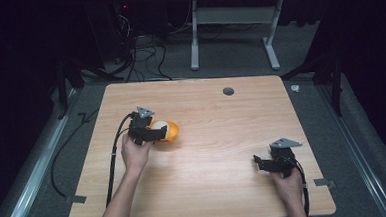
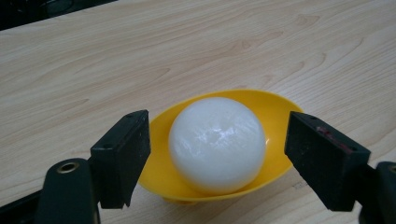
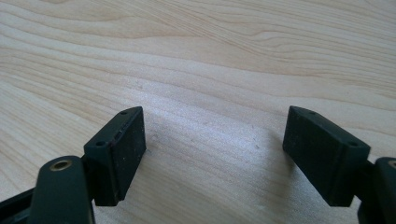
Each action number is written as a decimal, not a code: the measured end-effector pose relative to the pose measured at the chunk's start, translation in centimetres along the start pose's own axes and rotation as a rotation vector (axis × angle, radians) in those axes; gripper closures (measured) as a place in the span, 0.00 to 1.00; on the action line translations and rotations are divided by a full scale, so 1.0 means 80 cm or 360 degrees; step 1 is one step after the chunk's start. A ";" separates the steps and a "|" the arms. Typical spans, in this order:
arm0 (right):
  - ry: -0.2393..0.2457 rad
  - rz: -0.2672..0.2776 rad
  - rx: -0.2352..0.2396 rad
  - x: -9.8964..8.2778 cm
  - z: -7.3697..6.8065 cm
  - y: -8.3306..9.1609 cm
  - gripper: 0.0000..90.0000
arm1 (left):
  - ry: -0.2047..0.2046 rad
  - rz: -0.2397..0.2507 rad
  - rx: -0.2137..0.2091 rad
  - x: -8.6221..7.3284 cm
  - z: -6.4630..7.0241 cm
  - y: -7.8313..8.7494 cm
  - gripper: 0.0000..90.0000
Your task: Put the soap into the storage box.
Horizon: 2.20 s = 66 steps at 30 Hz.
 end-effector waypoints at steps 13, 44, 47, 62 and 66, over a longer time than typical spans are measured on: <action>0.0004 0.0001 0.0000 0.000 0.000 0.000 0.25 | -0.0004 0.0052 -0.0016 -0.002 0.004 0.022 0.26; 0.0007 0.0000 -0.0003 0.000 0.000 0.000 0.25 | -0.0005 0.0104 -0.0004 -0.026 0.005 0.059 0.25; 0.0007 0.0000 -0.0003 0.000 0.000 0.000 0.25 | 0.0003 0.0116 -0.0009 -0.028 0.005 0.063 0.25; 0.0007 0.0000 -0.0004 0.000 0.000 0.000 0.25 | 0.0031 0.0141 -0.0013 -0.039 0.001 0.081 0.25; 0.0007 0.0000 -0.0004 0.000 0.000 0.000 0.25 | 0.0054 0.0159 -0.0012 -0.043 0.000 0.083 0.25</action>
Point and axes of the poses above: each handheld gripper's, and its own axes: y roughly backward along the jaws, x roughly out of its top, z roughly to its right, the point moved 5 cm from there along -y, roughly forward along the jaws, and after that the axes turned 1 degree about y, right-handed, at the moved point
